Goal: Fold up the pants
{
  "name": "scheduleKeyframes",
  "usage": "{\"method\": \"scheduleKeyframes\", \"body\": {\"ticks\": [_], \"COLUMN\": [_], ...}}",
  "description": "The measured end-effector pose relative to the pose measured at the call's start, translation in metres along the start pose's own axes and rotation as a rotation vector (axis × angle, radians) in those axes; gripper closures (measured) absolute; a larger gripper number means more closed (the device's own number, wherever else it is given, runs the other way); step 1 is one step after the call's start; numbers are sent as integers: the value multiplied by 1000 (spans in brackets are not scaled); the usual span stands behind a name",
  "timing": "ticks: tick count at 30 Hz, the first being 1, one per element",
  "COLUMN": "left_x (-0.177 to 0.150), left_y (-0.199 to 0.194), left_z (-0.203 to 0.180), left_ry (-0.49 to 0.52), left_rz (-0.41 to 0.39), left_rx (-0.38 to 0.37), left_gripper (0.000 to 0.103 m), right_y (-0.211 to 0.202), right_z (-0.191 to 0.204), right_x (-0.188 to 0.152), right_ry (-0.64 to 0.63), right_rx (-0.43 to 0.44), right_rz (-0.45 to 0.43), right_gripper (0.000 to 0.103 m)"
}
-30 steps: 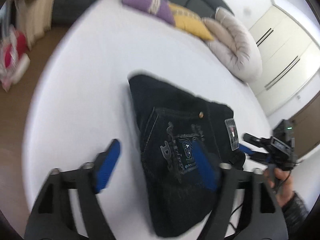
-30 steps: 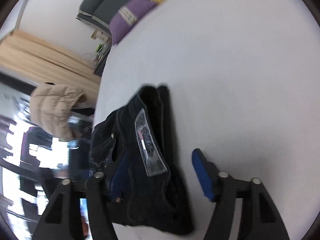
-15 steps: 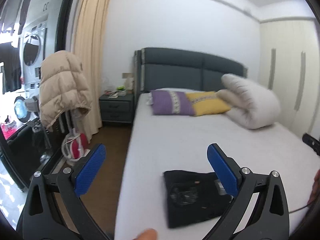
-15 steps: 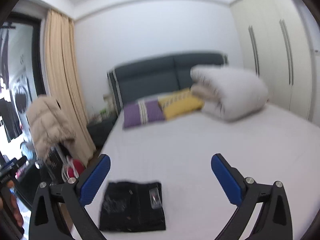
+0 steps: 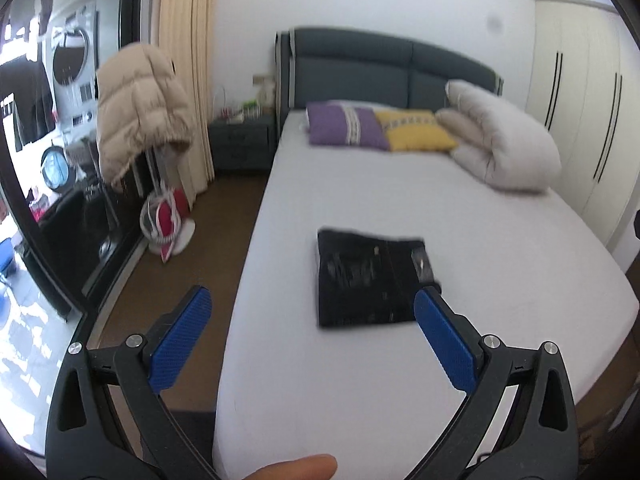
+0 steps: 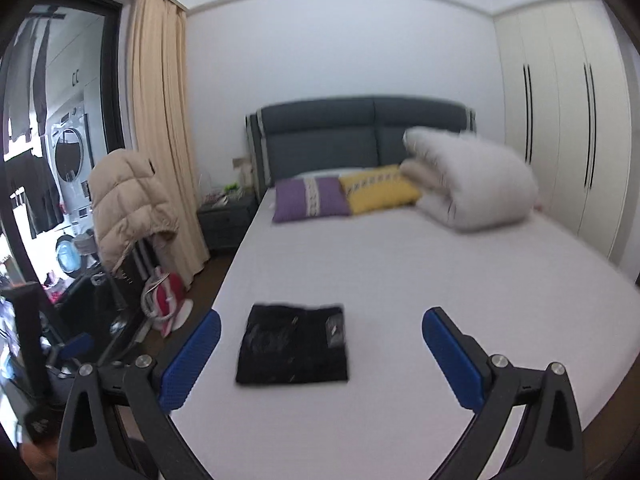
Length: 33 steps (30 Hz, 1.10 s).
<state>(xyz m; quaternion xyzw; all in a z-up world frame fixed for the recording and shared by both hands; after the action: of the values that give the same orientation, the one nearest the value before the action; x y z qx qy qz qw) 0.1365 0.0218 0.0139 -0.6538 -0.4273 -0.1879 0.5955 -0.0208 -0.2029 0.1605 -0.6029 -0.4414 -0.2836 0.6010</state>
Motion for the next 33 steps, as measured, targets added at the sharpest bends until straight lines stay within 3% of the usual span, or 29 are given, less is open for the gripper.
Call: {"method": "scheduleKeyframes", "body": {"ticks": [8,33], "left_x": [-23,-25], "left_y": [16,62], "left_z": [0,-22], "left_ry": [-21,46], "left_rz": [5,60], "left_rx": [-1,-5], "left_gripper": [0,0], "right_y": [10,41], "right_z": [11,11], "right_x": [-25,-48], "right_ry": [16,4], "right_rx": [-20,-2], "right_rz": [54,148], "right_gripper": [0,0]}}
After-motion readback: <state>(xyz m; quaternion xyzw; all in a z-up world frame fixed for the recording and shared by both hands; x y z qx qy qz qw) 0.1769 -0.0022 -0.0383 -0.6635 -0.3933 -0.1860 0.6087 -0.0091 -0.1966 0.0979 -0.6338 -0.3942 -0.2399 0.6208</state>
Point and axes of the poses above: each gripper's, at about its wrist camera, not at the fingertips, and y roughly the way its jaws point, z to its left, x to its top, the point moved 4 cm from there along y, roughly the way its jaws point, and after that the axes turned 13 degrees about -y, right-handed, at the moved point
